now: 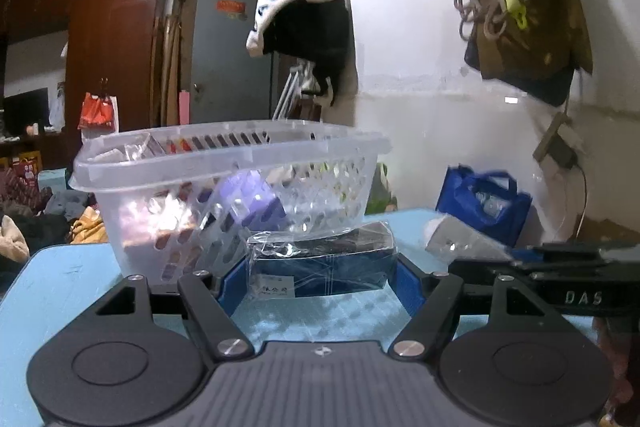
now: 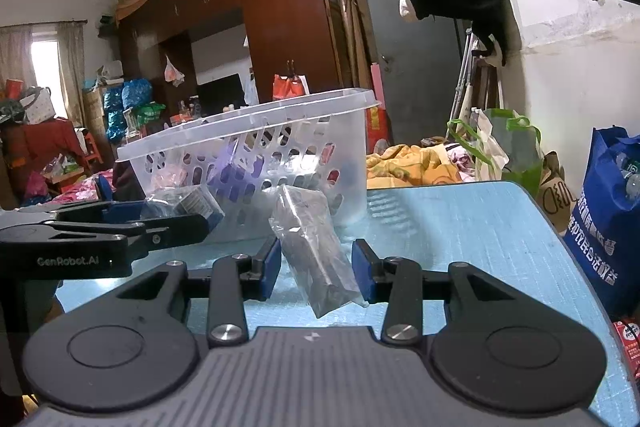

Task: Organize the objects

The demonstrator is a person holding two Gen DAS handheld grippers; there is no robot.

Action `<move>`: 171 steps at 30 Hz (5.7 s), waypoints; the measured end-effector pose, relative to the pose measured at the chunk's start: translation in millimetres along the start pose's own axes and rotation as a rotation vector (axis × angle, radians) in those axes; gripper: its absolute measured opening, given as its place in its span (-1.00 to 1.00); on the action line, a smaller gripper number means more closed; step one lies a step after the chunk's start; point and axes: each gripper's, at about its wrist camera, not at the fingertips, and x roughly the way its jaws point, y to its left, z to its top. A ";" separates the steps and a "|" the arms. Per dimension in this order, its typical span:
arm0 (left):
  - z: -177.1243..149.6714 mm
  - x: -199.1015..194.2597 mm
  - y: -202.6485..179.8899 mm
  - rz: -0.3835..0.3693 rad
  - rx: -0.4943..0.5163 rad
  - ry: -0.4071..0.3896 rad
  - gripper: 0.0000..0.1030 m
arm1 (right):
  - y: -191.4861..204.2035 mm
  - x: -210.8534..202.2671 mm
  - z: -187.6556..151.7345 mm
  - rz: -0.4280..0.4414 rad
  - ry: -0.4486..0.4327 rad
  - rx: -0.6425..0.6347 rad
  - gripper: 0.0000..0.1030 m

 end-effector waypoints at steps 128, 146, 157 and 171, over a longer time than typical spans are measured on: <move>66.1 12.8 57.4 0.209 -0.041 -0.001 1.00 | 12.2 46.0 89.9 -0.100 -0.110 -0.088 1.00; 66.3 11.6 52.8 0.204 -0.040 -0.006 1.00 | 12.8 44.8 90.0 -0.098 -0.111 -0.093 1.00; 66.4 11.2 52.1 0.201 -0.045 -0.004 1.00 | 10.7 45.1 91.2 -0.090 -0.107 -0.096 1.00; 63.3 7.7 50.4 0.177 -0.057 -0.005 1.00 | 10.9 46.5 91.4 -0.085 -0.098 -0.098 1.00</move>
